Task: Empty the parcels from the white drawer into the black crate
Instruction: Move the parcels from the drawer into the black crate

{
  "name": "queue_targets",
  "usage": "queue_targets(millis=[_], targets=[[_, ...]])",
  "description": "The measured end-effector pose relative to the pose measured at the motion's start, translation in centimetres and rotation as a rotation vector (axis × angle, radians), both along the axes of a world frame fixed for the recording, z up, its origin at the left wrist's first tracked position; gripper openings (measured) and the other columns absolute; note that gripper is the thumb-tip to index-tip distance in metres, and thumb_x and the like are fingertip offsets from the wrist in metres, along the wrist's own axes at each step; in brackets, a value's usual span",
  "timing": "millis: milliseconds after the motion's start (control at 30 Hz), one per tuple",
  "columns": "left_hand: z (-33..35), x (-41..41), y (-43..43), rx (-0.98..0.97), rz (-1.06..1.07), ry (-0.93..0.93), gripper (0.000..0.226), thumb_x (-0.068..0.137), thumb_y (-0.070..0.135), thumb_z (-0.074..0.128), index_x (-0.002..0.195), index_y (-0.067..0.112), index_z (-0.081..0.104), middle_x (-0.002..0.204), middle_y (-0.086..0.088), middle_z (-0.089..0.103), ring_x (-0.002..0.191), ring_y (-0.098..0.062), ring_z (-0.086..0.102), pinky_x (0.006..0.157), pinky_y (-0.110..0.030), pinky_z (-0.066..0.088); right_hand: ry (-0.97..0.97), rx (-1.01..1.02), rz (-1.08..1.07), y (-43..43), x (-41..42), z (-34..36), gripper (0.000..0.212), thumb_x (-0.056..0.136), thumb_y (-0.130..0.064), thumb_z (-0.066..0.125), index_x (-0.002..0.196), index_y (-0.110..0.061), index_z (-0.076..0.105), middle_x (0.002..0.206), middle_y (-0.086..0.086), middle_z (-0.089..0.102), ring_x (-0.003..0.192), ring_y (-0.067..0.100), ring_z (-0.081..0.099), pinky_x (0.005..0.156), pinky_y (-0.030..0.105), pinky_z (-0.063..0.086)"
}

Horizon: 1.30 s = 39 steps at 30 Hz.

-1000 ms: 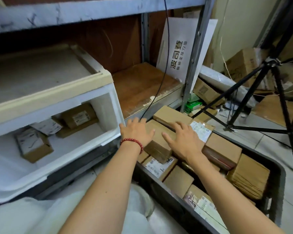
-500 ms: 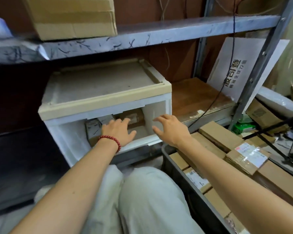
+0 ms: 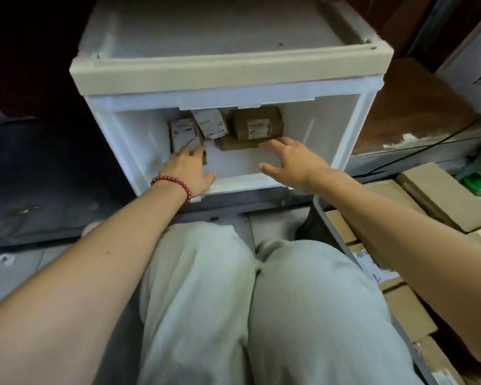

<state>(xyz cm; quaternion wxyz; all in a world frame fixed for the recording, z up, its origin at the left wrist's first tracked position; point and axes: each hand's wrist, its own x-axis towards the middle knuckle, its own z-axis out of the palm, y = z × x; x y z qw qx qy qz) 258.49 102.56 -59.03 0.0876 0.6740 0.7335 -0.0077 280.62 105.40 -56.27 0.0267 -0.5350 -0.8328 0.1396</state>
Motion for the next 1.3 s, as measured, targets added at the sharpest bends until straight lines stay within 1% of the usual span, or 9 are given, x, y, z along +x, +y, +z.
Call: queue_targets(millis=[233, 567, 700, 767, 900, 1000, 1133, 1200, 1300], targets=[[-4.7, -3.4, 5.2, -0.065, 0.052, 0.159, 0.075, 0.091, 0.051, 0.048, 0.15, 0.016, 0.017, 0.147, -0.02, 0.031, 0.129, -0.039, 0.037, 0.106, -0.046, 0.035, -0.084, -0.032, 0.12, 5.5, -4.7, -4.7, 0.062, 0.097, -0.047, 0.048, 0.151, -0.032, 0.022, 0.155, 0.005, 0.028, 0.137, 0.03, 0.034, 0.104, 0.048, 0.04], [-10.6, -5.3, 12.4, 0.003, 0.383, -0.304, 0.099, 0.083, 0.043, 0.065, 0.152, 0.006, 0.003, 0.154, -0.018, 0.019, 0.14, -0.033, 0.027, 0.114, -0.043, 0.03, 0.054, -0.127, 0.161, 13.9, -10.9, -11.4, 0.069, 0.097, -0.034, 0.053, 0.154, -0.023, 0.014, 0.161, 0.006, 0.015, 0.145, 0.028, 0.025, 0.118, 0.044, 0.025], [-11.7, -5.3, 13.5, 0.039, 0.54, -0.583, 0.087, 0.075, 0.051, 0.07, 0.143, 0.008, 0.038, 0.143, -0.009, 0.044, 0.129, -0.026, 0.046, 0.106, -0.035, 0.041, 0.144, -0.282, 0.122, 15.3, -12.8, -13.8, 0.08, 0.097, -0.025, 0.055, 0.155, -0.02, 0.001, 0.162, 0.005, 0.013, 0.146, 0.025, 0.023, 0.118, 0.036, 0.023], [-11.8, -4.9, 13.8, 0.047, 0.596, -0.776, 0.076, 0.071, 0.054, 0.074, 0.135, 0.02, 0.052, 0.132, 0.001, 0.057, 0.12, -0.019, 0.055, 0.1, -0.031, 0.047, 0.287, -0.353, 0.052, 15.8, -13.7, -14.5, 0.079, 0.095, -0.013, 0.056, 0.155, -0.016, 0.004, 0.159, 0.003, 0.021, 0.143, 0.02, 0.026, 0.112, 0.021, 0.026], [-13.4, -5.2, 15.4, 0.236, 0.583, -0.889, 0.103, 0.04, 0.076, 0.074, 0.131, 0.035, 0.052, 0.127, 0.013, 0.06, 0.117, -0.01, 0.056, 0.1, -0.031, 0.047, 0.525, -0.399, -0.064, 17.0, -14.6, -14.9, 0.066, 0.089, -0.001, 0.06, 0.147, -0.009, 0.03, 0.144, 0.005, 0.04, 0.134, 0.02, 0.039, 0.093, 0.008, 0.041], [-11.8, -4.3, 14.7, 0.216, 0.61, -0.966, 0.077, 0.067, 0.055, 0.072, 0.136, 0.029, 0.048, 0.132, 0.009, 0.057, 0.122, -0.012, 0.052, 0.104, -0.028, 0.041, 0.595, -0.482, -0.125, 17.0, -14.6, -14.7, 0.059, 0.093, 0.001, 0.051, 0.147, -0.015, 0.033, 0.138, 0.002, 0.045, 0.115, 0.014, 0.047, 0.062, 0.005, 0.044], [-9.8, -3.7, 12.8, 0.266, 0.647, -0.97, 0.068, 0.078, 0.044, 0.073, 0.136, 0.022, 0.046, 0.132, 0.006, 0.056, 0.122, -0.014, 0.052, 0.101, -0.024, 0.042, 0.637, -0.462, -0.16, 14.8, -14.0, -12.5, 0.042, 0.099, -0.008, 0.048, 0.14, -0.014, 0.043, 0.121, 0.001, 0.05, 0.078, -0.002, 0.044, 0.052, -0.002, 0.035], [-8.8, -3.4, 11.7, 0.239, 0.592, -0.96, 0.061, 0.084, 0.041, 0.069, 0.136, 0.02, 0.046, 0.133, 0.004, 0.054, 0.123, -0.013, 0.051, 0.09, -0.01, 0.036, 0.656, -0.442, -0.149, 13.1, -13.2, -10.9, 0.041, 0.101, -0.015, 0.047, 0.141, -0.018, 0.042, 0.132, 0.003, 0.051, 0.086, -0.002, 0.046, 0.059, -0.003, 0.034], [-6.2, -1.9, 9.2, 0.206, 0.53, -0.967, 0.055, 0.088, 0.039, 0.065, 0.136, 0.021, 0.045, 0.132, 0.003, 0.054, 0.121, -0.013, 0.051, 0.085, -0.011, 0.036, 0.684, -0.519, -0.14, 10.1, -11.4, -8.1, 0.042, 0.103, -0.026, 0.042, 0.145, -0.025, 0.035, 0.148, -0.001, 0.041, 0.121, 0.011, 0.042, 0.089, 0.019, 0.037]])
